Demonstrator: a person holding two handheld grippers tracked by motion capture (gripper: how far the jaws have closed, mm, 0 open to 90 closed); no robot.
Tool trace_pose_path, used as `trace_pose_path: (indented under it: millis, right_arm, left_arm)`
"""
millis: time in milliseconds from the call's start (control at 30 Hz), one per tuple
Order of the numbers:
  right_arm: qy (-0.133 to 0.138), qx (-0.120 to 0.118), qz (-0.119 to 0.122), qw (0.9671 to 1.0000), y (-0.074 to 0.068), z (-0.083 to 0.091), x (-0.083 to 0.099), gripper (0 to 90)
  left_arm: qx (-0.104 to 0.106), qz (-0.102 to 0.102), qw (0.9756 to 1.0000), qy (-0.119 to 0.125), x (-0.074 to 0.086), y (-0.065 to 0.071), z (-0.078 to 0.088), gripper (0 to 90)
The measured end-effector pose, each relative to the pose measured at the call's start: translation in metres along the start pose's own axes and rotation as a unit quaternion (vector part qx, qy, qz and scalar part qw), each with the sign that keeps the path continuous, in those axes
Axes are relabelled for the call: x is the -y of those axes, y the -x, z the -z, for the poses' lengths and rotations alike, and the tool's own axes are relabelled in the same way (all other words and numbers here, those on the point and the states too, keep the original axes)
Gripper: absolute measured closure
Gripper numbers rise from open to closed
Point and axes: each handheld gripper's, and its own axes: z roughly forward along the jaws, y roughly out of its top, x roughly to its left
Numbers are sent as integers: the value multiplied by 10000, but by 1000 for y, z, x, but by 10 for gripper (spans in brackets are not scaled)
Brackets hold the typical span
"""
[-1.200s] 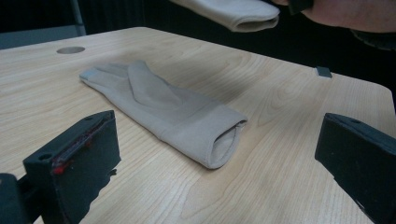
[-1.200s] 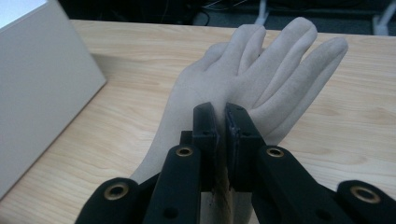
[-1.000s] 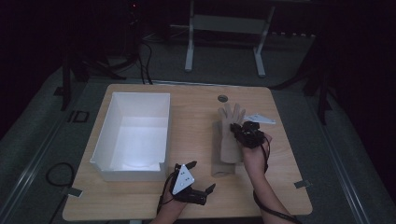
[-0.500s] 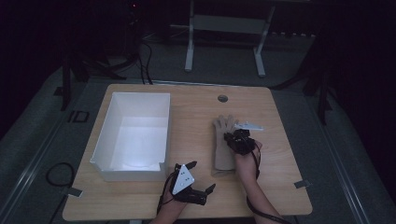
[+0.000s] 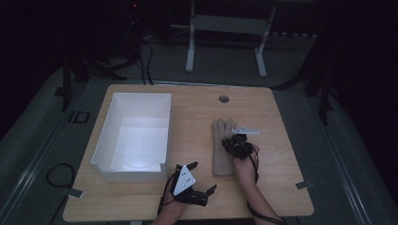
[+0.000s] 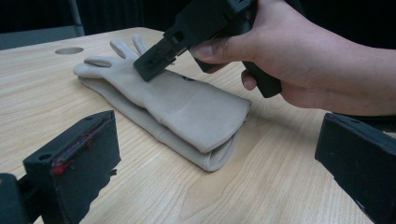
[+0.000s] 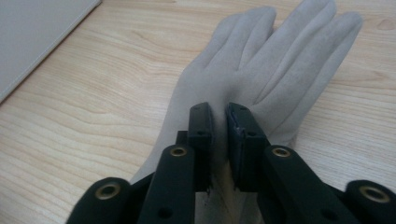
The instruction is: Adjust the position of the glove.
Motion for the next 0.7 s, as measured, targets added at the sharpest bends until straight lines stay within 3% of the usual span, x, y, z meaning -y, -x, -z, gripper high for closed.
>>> trace_pose_path:
  millis: [200, 233, 333, 500, 533, 567, 600, 633, 700]
  right_arm:
    - [-41, -104, 67, 9999, 2, -2, 2, 714]
    - [-2, -159, 68, 9999, 2, 1, 1, 641]
    - [69, -200, 110, 9997, 3, 5, 0, 577]
    - [298, -297, 172, 9990, 13, 20, -5, 379]
    - [298, -297, 172, 9990, 13, 20, -5, 379]
    - [322, -376, 119, 9987, 19, 23, -7, 308]
    - [322, -376, 119, 9987, 19, 23, -7, 308]
    - [285, -541, 156, 9980, 25, 26, -8, 245]
    - [291, -595, 194, 9976, 29, 28, -8, 194]
  left_arm:
    - [-3, -4, 10000, -3, 0, 0, 0, 2]
    - [-4, -1, 10000, -6, 0, 0, 0, 2]
    - [-3, 1, 10000, -12, 0, 0, 0, 2]
    - [-5, 13, 10000, -62, -1, 0, -1, 2]
    - [-5, 13, 10000, -62, -1, 0, -1, 2]
    - [-10, 30, 9999, -107, -1, -1, -2, 2]
    - [-10, 30, 9999, -107, -1, -1, -2, 2]
    - [59, 85, 9998, -198, -2, -2, -5, 2]
    - [93, 66, 9997, -233, -3, -3, -7, 2]
